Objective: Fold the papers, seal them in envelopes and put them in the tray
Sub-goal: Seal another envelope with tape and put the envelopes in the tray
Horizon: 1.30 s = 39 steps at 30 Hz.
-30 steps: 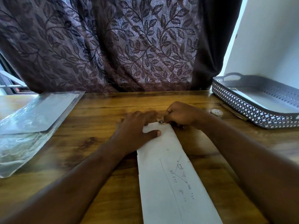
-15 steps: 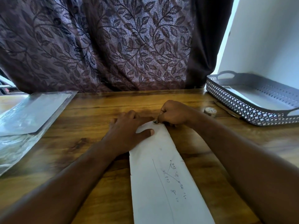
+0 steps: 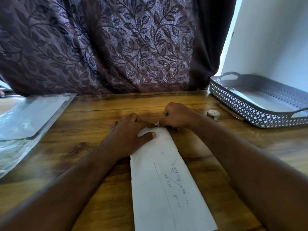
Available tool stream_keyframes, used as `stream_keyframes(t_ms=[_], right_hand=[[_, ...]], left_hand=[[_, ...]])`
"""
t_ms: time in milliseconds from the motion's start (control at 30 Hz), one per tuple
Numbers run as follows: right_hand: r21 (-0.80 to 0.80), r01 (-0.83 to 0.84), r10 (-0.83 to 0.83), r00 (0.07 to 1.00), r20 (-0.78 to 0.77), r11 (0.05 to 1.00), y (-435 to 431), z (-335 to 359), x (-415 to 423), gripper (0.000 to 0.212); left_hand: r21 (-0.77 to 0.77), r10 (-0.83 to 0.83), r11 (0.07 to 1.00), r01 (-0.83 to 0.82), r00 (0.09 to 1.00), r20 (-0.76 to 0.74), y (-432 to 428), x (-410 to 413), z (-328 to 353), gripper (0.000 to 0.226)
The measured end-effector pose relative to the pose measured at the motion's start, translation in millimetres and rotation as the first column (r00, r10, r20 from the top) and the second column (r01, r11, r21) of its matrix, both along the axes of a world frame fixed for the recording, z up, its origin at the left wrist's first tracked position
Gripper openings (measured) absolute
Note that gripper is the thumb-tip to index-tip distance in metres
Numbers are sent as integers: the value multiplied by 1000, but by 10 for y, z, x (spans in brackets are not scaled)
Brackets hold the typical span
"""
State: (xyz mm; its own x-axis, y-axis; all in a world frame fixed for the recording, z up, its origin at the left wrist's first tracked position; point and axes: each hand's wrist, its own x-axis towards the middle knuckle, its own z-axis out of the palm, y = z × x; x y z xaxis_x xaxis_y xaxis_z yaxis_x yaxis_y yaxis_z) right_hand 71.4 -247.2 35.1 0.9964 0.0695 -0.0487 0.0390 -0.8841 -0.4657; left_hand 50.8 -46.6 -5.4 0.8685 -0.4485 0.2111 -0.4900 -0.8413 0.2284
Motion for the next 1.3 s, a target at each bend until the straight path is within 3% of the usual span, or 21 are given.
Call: stream_keyframes(t_ms=[200,500,633,700,767,933,1300], right_hand=[[34,42,-40,998,-56,999,-27,34,12,29],[259,162,-121,978,-167,952,-127,42,-17,25],[288,189,-152,978,-146,939,-145,16,-16,10],[303,192,-168,980,-104,933,-146,-21,0,18],[261,174,-166,985,-52,950,-102,-52,4,34],[-43,184,-180,979,95,982,40,-125,26,59],[169,217,-222,975,14,961,-92,-106,27,37]], left_hand=[[20,7,1000,-7,1000,6,8,8,12,49],[76,-24,997,22,999,26,20,-2,5,46],[80,-33,996,30,999,43,18,-10,7,43],[93,-28,995,23,998,51,17,-8,5,44],[107,-22,994,16,998,51,15,-6,5,45],[113,-27,993,20,998,59,-1,17,21,45],[231,-167,966,117,963,213,-36,-7,46,38]])
